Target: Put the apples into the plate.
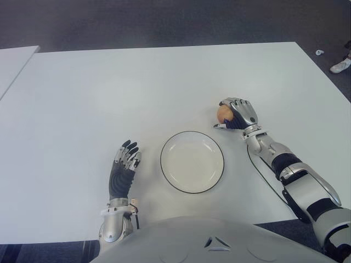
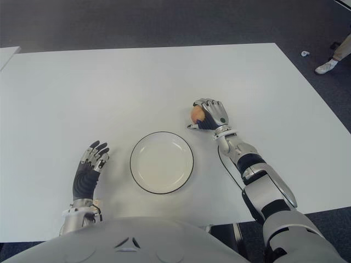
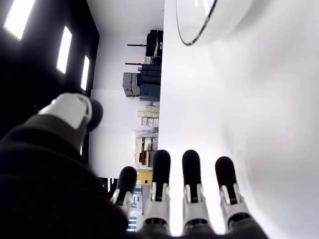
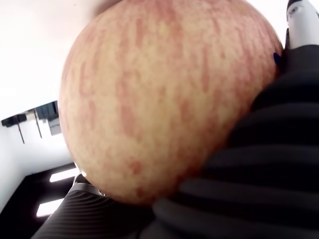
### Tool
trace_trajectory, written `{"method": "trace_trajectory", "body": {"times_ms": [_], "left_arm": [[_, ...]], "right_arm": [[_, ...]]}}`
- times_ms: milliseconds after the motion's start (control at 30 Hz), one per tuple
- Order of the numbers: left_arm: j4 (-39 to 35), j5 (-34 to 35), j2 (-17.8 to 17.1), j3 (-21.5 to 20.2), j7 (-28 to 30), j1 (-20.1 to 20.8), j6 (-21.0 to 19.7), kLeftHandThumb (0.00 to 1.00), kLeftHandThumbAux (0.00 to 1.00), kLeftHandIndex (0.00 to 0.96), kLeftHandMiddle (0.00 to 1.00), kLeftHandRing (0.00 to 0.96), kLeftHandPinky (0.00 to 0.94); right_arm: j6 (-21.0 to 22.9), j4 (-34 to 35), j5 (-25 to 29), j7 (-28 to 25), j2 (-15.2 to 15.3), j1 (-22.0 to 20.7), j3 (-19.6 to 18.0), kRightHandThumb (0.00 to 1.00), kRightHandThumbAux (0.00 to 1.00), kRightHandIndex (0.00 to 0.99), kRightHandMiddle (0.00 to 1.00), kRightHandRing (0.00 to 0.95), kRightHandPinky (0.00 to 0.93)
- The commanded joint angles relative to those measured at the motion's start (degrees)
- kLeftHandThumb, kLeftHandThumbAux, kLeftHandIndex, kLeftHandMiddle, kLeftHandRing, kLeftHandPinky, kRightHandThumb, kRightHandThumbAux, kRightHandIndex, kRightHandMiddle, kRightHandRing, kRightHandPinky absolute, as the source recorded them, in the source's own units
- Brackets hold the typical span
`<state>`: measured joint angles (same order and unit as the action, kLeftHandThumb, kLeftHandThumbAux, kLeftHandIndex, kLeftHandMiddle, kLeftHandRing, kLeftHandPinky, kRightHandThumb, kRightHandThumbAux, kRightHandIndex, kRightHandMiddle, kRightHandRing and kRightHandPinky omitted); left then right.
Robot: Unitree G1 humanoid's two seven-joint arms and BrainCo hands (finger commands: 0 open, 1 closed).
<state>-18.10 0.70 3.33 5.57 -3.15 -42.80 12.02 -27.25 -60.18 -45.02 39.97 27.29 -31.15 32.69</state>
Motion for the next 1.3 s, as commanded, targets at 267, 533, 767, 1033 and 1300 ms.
{"method": "trace_trajectory", "body": {"times_ms": [267,533,767,1033,1300], "left_arm": [[1.2,1.2,0.2,0.0,0.7,2.1,-0.5,0.302,0.582,0.149,0.188,0.186,0.196],[2.3,0.5,0.3,0.0,0.4,3.5,-1.0,0.29,0.575,0.136,0.18,0.178,0.187],[4.1,-0.1,0.0,0.0,0.5,4.8,-0.5,0.285,0.576,0.121,0.166,0.164,0.164],[5.5,-0.7,0.2,-0.1,-0.1,6.0,-0.6,0.275,0.565,0.11,0.155,0.154,0.163],[5.9,-1.6,0.4,-0.1,-0.3,6.7,-1.0,0.251,0.562,0.103,0.147,0.15,0.162]], "right_arm": [[-0.4,8.0,2.6,-9.7,3.1,0.8,-2.7,0.733,0.71,0.44,0.868,0.844,0.819],[-0.1,26.4,6.0,-17.4,7.4,4.2,-9.1,0.733,0.711,0.44,0.864,0.842,0.809],[3.6,42.6,7.8,-25.4,8.9,9.8,-13.7,0.734,0.711,0.439,0.85,0.826,0.797],[5.0,51.8,7.9,-29.5,9.1,14.2,-17.6,0.735,0.711,0.439,0.862,0.838,0.814],[4.7,57.2,7.1,-31.3,7.4,17.3,-19.2,0.737,0.711,0.439,0.871,0.853,0.84]]}}
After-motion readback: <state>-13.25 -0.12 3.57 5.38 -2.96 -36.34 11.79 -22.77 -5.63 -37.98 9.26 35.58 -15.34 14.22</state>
